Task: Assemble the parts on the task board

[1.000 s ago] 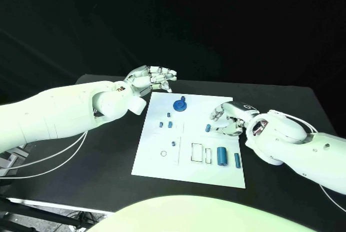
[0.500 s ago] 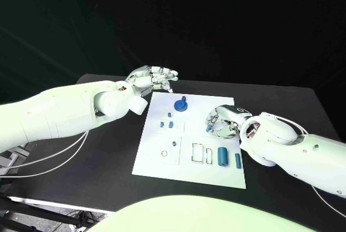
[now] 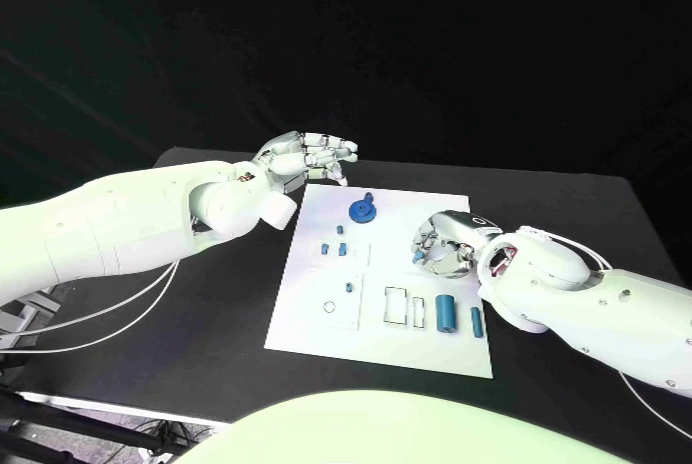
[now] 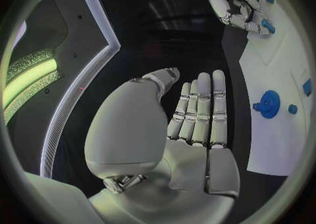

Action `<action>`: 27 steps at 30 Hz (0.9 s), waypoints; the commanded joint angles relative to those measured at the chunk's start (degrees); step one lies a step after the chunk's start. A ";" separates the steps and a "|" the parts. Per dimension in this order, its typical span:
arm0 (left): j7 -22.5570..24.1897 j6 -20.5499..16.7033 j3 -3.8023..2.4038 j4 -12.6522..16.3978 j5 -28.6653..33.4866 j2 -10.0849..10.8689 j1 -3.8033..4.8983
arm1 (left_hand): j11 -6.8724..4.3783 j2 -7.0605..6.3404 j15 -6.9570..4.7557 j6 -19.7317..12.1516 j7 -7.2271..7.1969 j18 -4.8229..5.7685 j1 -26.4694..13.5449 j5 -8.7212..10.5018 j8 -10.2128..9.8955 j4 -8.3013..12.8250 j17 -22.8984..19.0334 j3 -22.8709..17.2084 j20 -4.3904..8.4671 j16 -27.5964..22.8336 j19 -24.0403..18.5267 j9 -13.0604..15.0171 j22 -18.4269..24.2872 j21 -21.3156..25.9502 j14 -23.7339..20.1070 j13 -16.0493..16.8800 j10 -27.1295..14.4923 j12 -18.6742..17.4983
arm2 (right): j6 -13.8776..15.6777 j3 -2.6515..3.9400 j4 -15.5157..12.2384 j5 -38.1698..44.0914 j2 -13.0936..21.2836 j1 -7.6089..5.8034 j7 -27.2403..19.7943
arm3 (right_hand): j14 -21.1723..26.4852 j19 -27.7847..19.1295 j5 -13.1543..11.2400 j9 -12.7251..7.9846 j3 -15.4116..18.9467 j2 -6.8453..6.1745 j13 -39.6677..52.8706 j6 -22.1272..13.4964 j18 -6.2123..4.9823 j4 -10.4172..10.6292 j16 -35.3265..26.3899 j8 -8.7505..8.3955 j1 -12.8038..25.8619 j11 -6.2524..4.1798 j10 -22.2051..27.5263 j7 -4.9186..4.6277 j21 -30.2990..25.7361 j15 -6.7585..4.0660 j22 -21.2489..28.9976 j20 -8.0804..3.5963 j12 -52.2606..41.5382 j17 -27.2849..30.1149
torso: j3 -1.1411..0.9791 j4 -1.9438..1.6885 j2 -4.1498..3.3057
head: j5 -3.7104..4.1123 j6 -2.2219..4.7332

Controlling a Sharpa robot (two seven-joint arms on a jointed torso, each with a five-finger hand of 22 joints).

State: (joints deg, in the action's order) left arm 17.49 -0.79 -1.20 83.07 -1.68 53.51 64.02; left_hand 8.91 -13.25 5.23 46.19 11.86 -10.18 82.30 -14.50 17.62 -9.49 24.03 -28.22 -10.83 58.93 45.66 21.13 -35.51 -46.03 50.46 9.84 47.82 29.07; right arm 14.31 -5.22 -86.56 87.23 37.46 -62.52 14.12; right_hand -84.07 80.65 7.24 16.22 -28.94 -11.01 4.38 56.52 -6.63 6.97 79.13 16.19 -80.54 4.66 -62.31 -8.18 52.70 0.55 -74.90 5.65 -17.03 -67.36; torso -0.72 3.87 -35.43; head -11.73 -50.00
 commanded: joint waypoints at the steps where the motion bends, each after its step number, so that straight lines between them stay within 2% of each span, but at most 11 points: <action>1: 0.14 1.19 -0.05 0.10 -0.10 -0.11 0.06 | 0.10 0.58 0.04 -0.49 0.35 -0.27 -0.11 -0.09 -0.04 0.07 -0.05 0.39 -0.02 -0.38 0.58 -0.10 0.05 0.29 -0.48 -0.05 -0.46 -0.15 | 0.95 -0.20 0.23 0.77 -0.34 0.40 1.03 | -1.50 0.46 -0.52 0.32 -0.98 0.91 0.27 0.64 0.85 -0.17 0.22 0.43 -0.56 -0.21 -0.89 0.10 0.51 -0.60 -7.45 -0.01 -0.38 -0.16 | 0.00 -0.06 -0.02 | 0.13 0.00; 11: 0.12 1.25 -0.05 0.08 -0.10 -0.13 0.06 | 0.10 0.64 0.05 -0.48 0.36 -0.27 -0.06 -0.10 -0.02 0.10 -0.08 0.39 -0.02 -0.42 0.60 -0.11 0.09 0.36 -0.51 -0.07 -0.49 -0.14 | 4.19 -0.26 0.44 0.98 -0.86 0.87 1.96 | -1.61 0.86 -0.33 2.01 -2.36 1.74 1.17 2.88 1.02 -0.78 0.39 2.76 -0.10 -1.33 -3.48 1.25 1.89 -1.57 -7.72 -0.69 -1.53 -0.43 | 0.04 -0.02 0.04 | 0.24 0.00; 17: 0.12 1.23 -0.05 0.06 -0.10 -0.12 0.06 | 0.11 0.67 0.05 -0.46 0.35 -0.27 -0.02 -0.10 0.00 0.13 -0.09 0.39 -0.02 -0.43 0.61 -0.11 0.11 0.40 -0.52 -0.08 -0.50 -0.14 | 7.48 -0.26 -0.04 1.00 -0.46 0.95 2.31 | -1.69 1.16 -0.33 2.30 -2.42 2.00 1.26 2.71 1.21 -0.54 0.54 2.95 0.42 -1.33 -3.61 1.19 3.04 -1.61 -7.95 -0.78 -1.53 -0.71 | 0.05 0.00 0.05 | 0.33 0.00; 23: 0.11 1.22 -0.05 0.01 -0.10 -0.10 0.06 | 0.11 0.67 0.05 -0.46 0.35 -0.27 -0.02 -0.10 0.00 0.13 -0.09 0.39 -0.02 -0.43 0.61 -0.11 0.11 0.40 -0.52 -0.08 -0.50 -0.14 | 10.24 -0.09 -1.80 0.67 0.81 0.88 2.08 | -1.72 1.26 -0.31 2.39 -2.48 2.09 1.28 2.71 1.27 -0.53 0.60 3.02 0.46 -1.35 -3.66 1.20 3.40 -1.62 -8.02 -0.79 -1.53 -0.82 | 0.05 -0.07 0.04 | 0.48 0.00; 27: 0.13 1.24 -0.05 -0.01 -0.11 -0.05 0.06 | 0.11 0.80 0.04 -0.42 0.35 -0.28 0.17 -0.15 0.05 0.24 -0.14 0.33 -0.01 -0.49 0.66 -0.12 0.17 0.50 -0.56 -0.12 -0.52 -0.11 | 11.83 0.28 -3.84 0.23 2.09 0.62 1.80 | -1.74 1.31 -0.30 2.43 -2.52 2.11 1.29 2.70 1.30 -0.57 0.63 3.05 0.44 -1.37 -3.68 1.21 3.57 -1.63 -8.06 -0.80 -1.53 -0.88 | 0.10 0.05 0.08 | 0.58 0.00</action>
State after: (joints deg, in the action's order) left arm 17.33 -0.55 -1.19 83.01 -1.69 53.53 64.02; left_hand 9.12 -12.94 5.44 46.19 11.86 -10.18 82.60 -14.50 17.62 -9.33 23.94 -28.06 -10.85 58.71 46.08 21.08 -35.39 -45.83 50.26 9.77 47.61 29.07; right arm 23.00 -4.98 -89.89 87.48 39.39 -61.81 16.25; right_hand -84.13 81.57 6.79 17.96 -31.05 -9.40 5.70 58.90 -6.04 6.44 79.57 18.94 -80.00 2.99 -65.78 -6.75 56.04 -0.75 -74.94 4.72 -18.28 -68.19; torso -0.66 3.85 -35.38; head -11.17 -50.00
